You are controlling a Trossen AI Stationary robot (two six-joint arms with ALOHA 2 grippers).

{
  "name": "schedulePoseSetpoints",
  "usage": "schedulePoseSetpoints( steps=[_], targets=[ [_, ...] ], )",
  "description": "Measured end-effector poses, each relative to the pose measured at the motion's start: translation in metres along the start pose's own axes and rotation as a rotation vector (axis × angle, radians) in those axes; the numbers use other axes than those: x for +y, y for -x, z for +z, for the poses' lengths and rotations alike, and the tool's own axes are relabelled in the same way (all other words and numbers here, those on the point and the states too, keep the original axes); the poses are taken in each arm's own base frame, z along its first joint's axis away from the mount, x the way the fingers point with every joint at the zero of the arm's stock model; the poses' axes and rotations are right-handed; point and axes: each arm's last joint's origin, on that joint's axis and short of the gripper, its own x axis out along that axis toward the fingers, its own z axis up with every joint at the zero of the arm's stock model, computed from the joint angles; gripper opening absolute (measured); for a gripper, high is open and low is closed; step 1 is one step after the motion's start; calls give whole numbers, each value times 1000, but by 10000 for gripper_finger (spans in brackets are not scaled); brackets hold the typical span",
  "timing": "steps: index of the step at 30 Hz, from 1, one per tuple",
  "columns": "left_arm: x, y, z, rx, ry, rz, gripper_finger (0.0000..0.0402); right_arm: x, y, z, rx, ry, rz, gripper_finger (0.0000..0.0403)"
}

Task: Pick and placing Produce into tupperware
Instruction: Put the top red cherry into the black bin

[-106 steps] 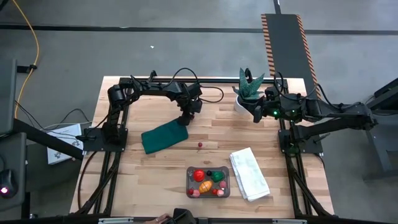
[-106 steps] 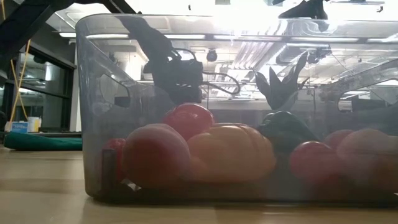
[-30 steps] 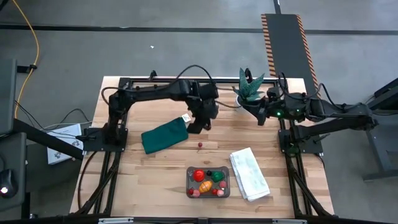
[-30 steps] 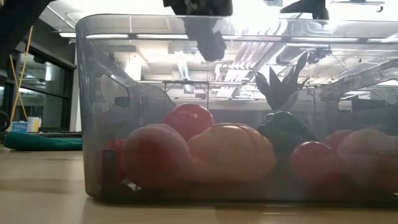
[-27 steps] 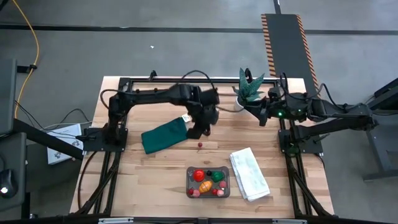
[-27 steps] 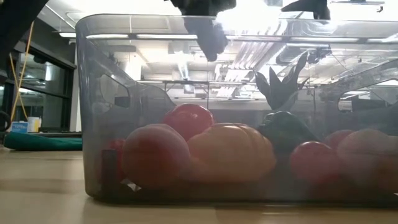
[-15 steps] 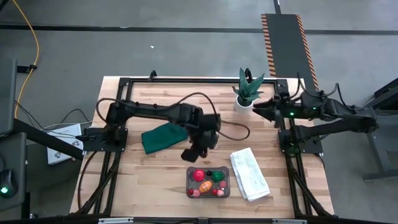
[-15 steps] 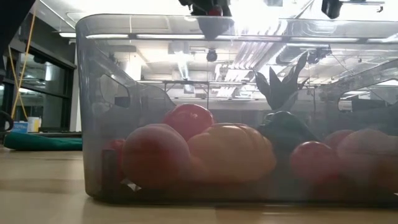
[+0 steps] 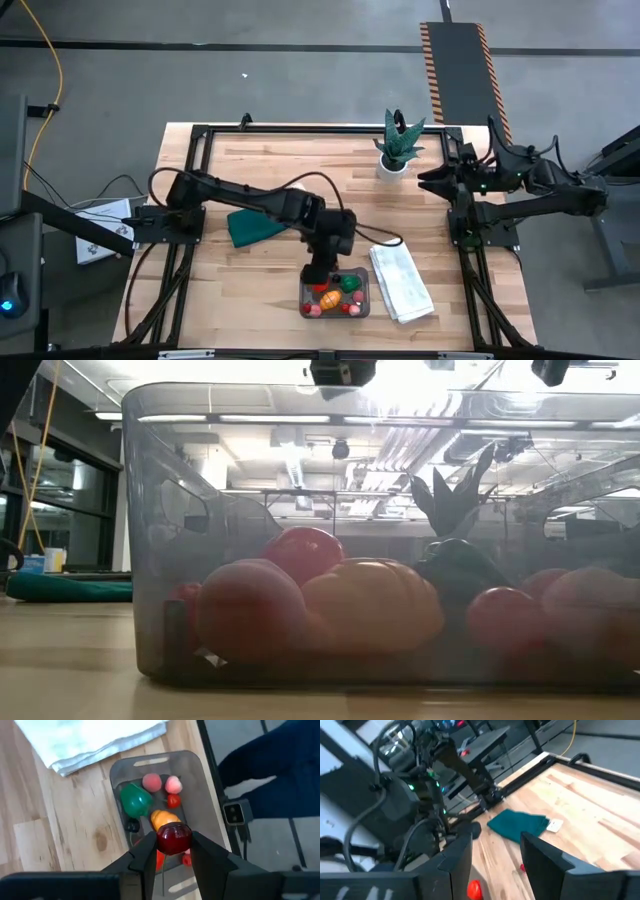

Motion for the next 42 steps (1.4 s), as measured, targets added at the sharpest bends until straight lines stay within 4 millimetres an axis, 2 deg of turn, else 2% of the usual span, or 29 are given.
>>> schedulePoseSetpoints(
  steps=[7, 14, 19, 26, 28, 30, 33, 34, 36, 42],
  targets=[
    [-26, -10, -1, -24, 100, 120, 101, -1, -1, -3, 43, 31, 8, 156],
    [-39, -17, -4, -47, 243, 221, 102, -1, 0, -3, 40, 48, 12, 156],
    [-35, -28, -6, -22, 378, 240, 101, -1, 0, -3, 39, 48, 12, 156],
    [-29, -58, -17, 126, 424, 235, 102, 0, -1, -3, 46, 48, 18, 156],
    [-29, -68, -13, 102, 414, 200, 102, 0, -1, -3, 45, 47, 19, 156],
    [-31, -74, -18, 154, 401, 206, 102, 0, -2, -3, 48, 47, 17, 156],
    [-33, -92, -17, 141, 375, 184, 102, 0, -3, -3, 52, 37, 14, 156],
    [-33, -93, -21, 180, 375, 189, 102, 0, -4, -3, 54, 37, 13, 156],
    [-36, -102, -16, 137, 357, 152, 102, 0, -4, -3, 56, 37, 12, 156],
    [-35, -112, -20, 175, 356, 158, 102, 0, -7, -4, 64, 30, 6, 156]
  ],
)
